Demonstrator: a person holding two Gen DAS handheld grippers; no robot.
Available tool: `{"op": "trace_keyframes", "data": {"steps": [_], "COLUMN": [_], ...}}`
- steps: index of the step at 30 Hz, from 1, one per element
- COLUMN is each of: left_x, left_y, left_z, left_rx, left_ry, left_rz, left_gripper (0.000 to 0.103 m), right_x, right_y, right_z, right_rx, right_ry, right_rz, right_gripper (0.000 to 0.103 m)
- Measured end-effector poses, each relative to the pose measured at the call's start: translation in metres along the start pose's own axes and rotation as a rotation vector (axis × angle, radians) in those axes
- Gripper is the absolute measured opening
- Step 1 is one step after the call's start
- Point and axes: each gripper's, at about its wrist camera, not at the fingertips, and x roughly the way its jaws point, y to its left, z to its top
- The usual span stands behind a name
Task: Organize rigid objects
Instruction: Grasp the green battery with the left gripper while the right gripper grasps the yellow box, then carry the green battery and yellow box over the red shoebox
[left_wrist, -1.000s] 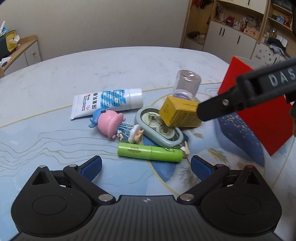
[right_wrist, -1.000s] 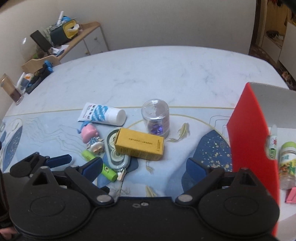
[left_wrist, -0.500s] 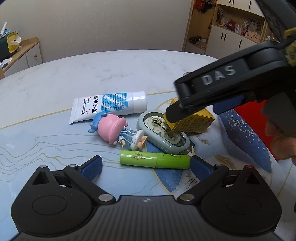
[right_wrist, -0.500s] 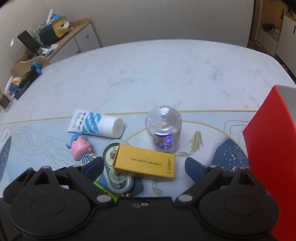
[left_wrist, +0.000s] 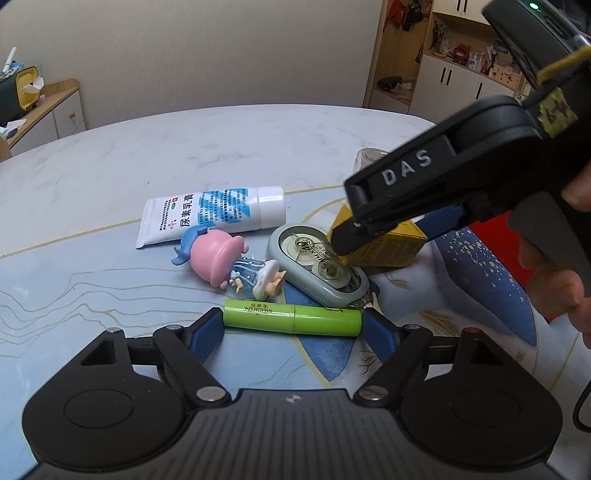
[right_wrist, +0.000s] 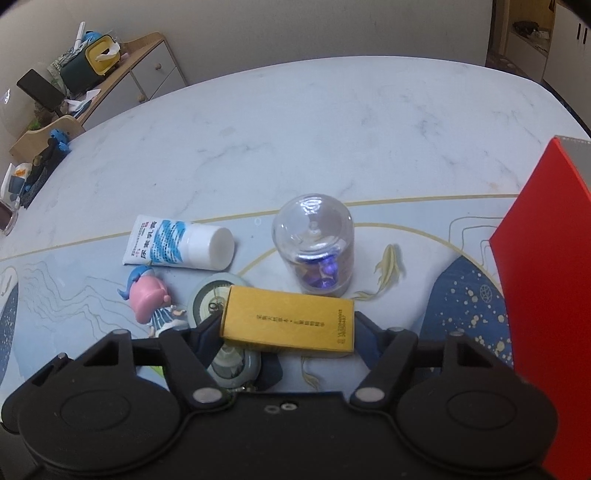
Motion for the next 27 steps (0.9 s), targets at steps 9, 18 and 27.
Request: {"op": "trace_keyframes", "data": {"steps": [9,18,27], "left_x": [-0.014,-0.041,-0.068], "left_y": [0.001,-0.004,-0.019], "left_z": [0.002,0.007,0.018], "left_rx": [-0.034,-0.068,-0.09], "left_ry": [-0.011,-0.04,-0.064], "left_rz": [-0.009,-0.028,-0.052], "left_gripper": [0.082,0.082,0.082], "right_x": [-0.021,-0.056,-0.1], "right_y": [-0.004,-0.009,-0.016], "right_z": [-0.01,-0.019,-0.028], "right_rx": [0.011,0.006,-0.009], "right_ry": [-0.013,-0.03,-0.078], "right_rz": [0.019,0.027,0.04], "right_gripper": [0.07,0.07,0.07]}}
